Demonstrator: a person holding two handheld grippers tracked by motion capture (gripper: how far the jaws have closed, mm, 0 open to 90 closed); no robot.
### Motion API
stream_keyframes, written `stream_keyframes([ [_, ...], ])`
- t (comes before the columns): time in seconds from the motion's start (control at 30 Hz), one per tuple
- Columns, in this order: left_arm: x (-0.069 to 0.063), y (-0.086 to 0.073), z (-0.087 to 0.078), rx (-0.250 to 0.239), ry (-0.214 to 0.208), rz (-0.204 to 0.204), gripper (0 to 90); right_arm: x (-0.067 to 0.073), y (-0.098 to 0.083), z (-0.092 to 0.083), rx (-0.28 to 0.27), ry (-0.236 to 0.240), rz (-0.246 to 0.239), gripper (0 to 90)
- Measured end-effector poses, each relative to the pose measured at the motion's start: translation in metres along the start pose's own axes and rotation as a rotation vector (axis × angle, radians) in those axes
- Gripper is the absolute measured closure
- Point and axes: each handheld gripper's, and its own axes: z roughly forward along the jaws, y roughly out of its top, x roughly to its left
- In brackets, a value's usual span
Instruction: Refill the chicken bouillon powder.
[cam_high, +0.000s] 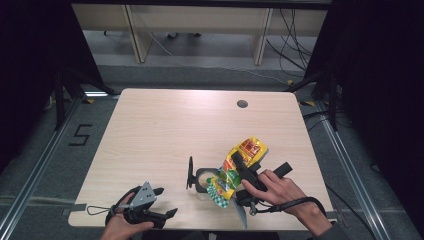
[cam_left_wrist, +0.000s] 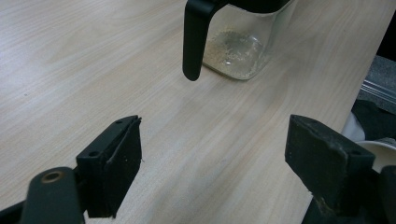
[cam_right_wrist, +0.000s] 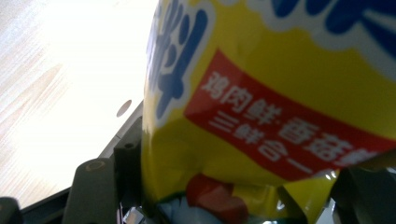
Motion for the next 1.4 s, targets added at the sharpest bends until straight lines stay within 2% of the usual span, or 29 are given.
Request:
stream_keyframes([
  [0.07,0.0026,0.0006,-0.0003,0.008,0.003,0.036,18.4,0.0002,-0.0005,0.0007,-0.001,-0.006,0.0,35.1],
  [0.1,0.0017,0.0001,0.0002,0.003,0.004,0.02,18.4,0.0009,-0.0008,0.0,0.006,-0.031,0.005,35.1],
  [0.13,0.0008,-0.0003,0.0006,0.002,0.004,0.003,18.4,0.0002,-0.0013,0.0003,0.001,-0.009,0.008,35.1],
  [0.17,0.0014,-0.0001,0.0005,0.003,0.003,0.016,18.4,0.0003,-0.0015,0.0001,0.0,-0.008,0.005,35.1],
  [0.23,0.0005,-0.0003,0.0006,0.003,0.004,0.005,18.4,0.0007,-0.0019,-0.0005,0.004,-0.008,0.008,35.1],
  [0.27,0.0016,0.0,0.0001,0.015,0.01,0.02,18.4,0.0019,-0.0016,-0.001,0.012,-0.03,0.004,35.1],
  [0.3,0.0017,0.0,0.0001,0.014,0.01,0.019,18.4,0.0015,-0.0019,-0.0003,0.005,-0.005,0.002,35.1],
  [0.33,0.0016,0.0,0.0001,0.008,0.008,0.021,18.4,0.0017,-0.0024,-0.0005,0.007,-0.005,0.005,35.1],
  [0.37,0.0014,0.0,0.0005,0.002,0.003,0.017,18.4,0.0023,-0.0026,-0.0012,0.015,-0.029,0.006,35.1],
  [0.4,0.0012,-0.0005,0.001,0.0,0.005,0.011,18.4,0.0009,-0.0031,-0.0002,0.006,-0.005,0.001,35.1],
  [0.47,0.0008,-0.0007,0.0014,0.001,0.006,0.005,18.4,0.0007,-0.0039,-0.0013,0.019,0.001,0.006,35.1],
  [0.53,0.0009,-0.0003,0.0005,0.005,0.005,0.008,18.4,0.0017,-0.0046,-0.0016,0.021,-0.031,0.004,35.2],
  [0.57,-0.0001,0.0001,0.0003,-0.004,0.001,-0.001,18.4,0.0005,-0.0053,-0.0009,0.01,-0.005,0.0,35.1],
  [0.6,0.0027,0.0006,-0.0011,0.016,0.008,0.038,18.4,0.0044,-0.0052,-0.0033,0.039,-0.026,0.034,35.1],
  [0.63,0.0031,0.0006,-0.0008,0.014,0.007,0.042,18.4,0.0024,-0.0052,-0.0018,0.021,0.0,0.008,35.2],
  [0.67,0.0017,0.0002,-0.0004,0.009,0.008,0.022,18.4,0.0017,-0.0055,-0.0029,0.022,-0.006,0.009,35.2],
  [0.73,0.0022,0.0004,0.0002,0.002,0.002,0.033,18.4,0.0058,-0.0056,-0.0054,0.058,0.004,0.068,35.1],
  [0.8,0.0017,0.0,0.0001,0.013,0.01,0.019,18.4,0.0005,-0.0059,-0.0016,0.011,0.0,-0.011,35.2],
  [0.87,0.0034,0.0008,-0.0011,0.019,0.008,0.047,18.4,-0.0005,-0.0063,-0.0009,0.004,0.001,-0.021,35.2],
  [1.0,0.0027,0.0007,-0.0006,0.011,0.006,0.039,18.4,-0.0025,-0.0055,-0.001,0.0,0.007,-0.045,35.2],
  [1.03,0.0023,0.0003,-0.0003,0.012,0.008,0.033,18.4,0.0013,-0.0055,-0.0035,0.03,0.004,0.015,35.2],
  [1.07,0.0001,-0.0001,0.0007,-0.007,0.002,-0.001,18.4,-0.0014,-0.0052,-0.0011,0.0,0.001,-0.027,35.2],
  [1.1,0.0029,0.0006,-0.0007,0.011,0.006,0.042,18.4,0.0011,-0.0053,-0.0025,0.02,-0.003,0.011,35.2],
  [1.13,0.0032,0.0009,-0.0011,0.016,0.007,0.046,18.4,-0.0018,-0.005,-0.0007,-0.003,0.001,-0.031,35.2],
  [1.23,0.0036,0.0008,-0.0012,0.018,0.007,0.048,18.4,0.0029,-0.0053,-0.0033,0.032,0.003,0.034,35.2],
  [1.3,0.0035,0.0009,-0.0012,0.018,0.006,0.048,18.4,0.0028,-0.0052,-0.0038,0.041,0.008,0.036,35.2],
  [1.33,0.0032,0.0008,-0.0009,0.016,0.006,0.045,18.4,0.0023,-0.0053,-0.0035,0.037,0.007,0.029,35.3],
  [1.37,0.0032,0.0006,-0.0005,0.01,0.005,0.045,18.4,-0.0031,-0.0051,-0.0004,-0.005,0.009,-0.048,35.6],
  [1.4,0.0032,0.0008,-0.0009,0.015,0.006,0.046,18.4,0.0005,-0.0052,-0.0026,0.025,0.004,0.005,35.6],
])
